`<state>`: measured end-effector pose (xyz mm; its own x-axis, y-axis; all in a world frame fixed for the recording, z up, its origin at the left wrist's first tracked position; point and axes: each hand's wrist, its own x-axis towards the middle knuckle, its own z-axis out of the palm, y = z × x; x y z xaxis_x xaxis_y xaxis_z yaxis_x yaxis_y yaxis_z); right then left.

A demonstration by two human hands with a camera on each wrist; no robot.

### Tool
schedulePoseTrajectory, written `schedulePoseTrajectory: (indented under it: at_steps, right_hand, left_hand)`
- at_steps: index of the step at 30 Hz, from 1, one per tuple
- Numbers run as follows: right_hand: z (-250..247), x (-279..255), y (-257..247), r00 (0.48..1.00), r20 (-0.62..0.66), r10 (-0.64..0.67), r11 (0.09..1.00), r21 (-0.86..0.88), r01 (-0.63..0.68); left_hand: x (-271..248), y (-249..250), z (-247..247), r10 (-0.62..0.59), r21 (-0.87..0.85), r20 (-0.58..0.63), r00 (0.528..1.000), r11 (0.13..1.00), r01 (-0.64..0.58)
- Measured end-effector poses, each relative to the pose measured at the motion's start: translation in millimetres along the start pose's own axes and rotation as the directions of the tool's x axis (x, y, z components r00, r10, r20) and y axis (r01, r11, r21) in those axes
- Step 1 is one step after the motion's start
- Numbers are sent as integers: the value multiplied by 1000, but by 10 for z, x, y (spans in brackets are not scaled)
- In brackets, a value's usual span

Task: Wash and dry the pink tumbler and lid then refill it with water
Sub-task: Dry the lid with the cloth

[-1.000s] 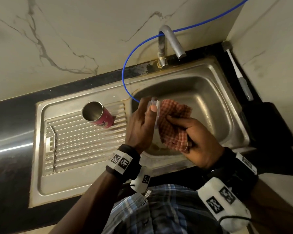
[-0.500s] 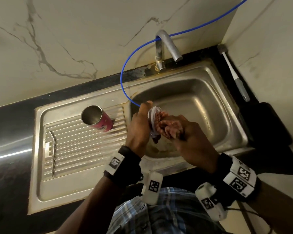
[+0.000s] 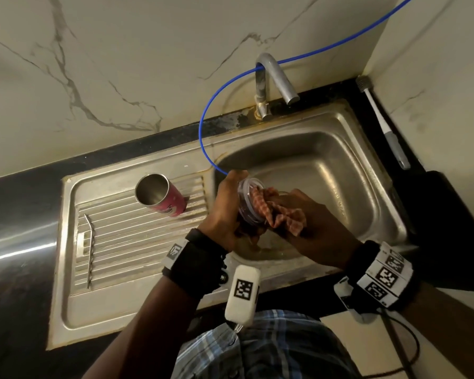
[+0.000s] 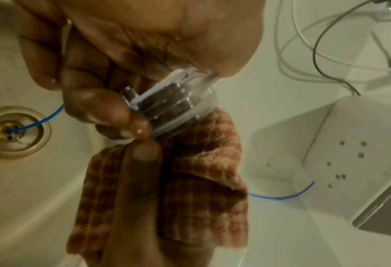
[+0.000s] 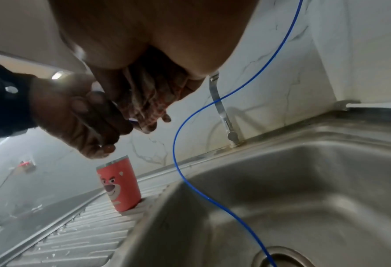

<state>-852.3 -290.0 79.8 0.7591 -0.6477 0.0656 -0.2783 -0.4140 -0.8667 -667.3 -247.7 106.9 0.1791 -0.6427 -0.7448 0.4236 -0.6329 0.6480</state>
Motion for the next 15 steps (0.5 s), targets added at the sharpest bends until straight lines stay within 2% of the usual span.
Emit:
schedulePoseTrajectory:
  at_steps: [4,7,9,11,15]
  right_hand:
    - [79,3,24,997,-81,-12,999,35,15]
    - [167,15,-48,977,-206,58,979,203,-15]
    - [237,36,-73,949,-292,120,969,244,-48]
    - [301,50,-88,929,-322,184,949,305,-82]
    - [340,65,-172,896,-338,288,874,475,-102]
  left_hand:
    - [36,-87,-15,-50,-16,37,998,999,51]
    - [34,-177,-25,-73,10,40,997,997,73]
    - [7,-215,-19,-12,47,-11,1000,999,12]
    - [-20,-234,11,85,73,-43,995,994,-82]
    - [-8,-238,58,320,142,-26,947,939,-313]
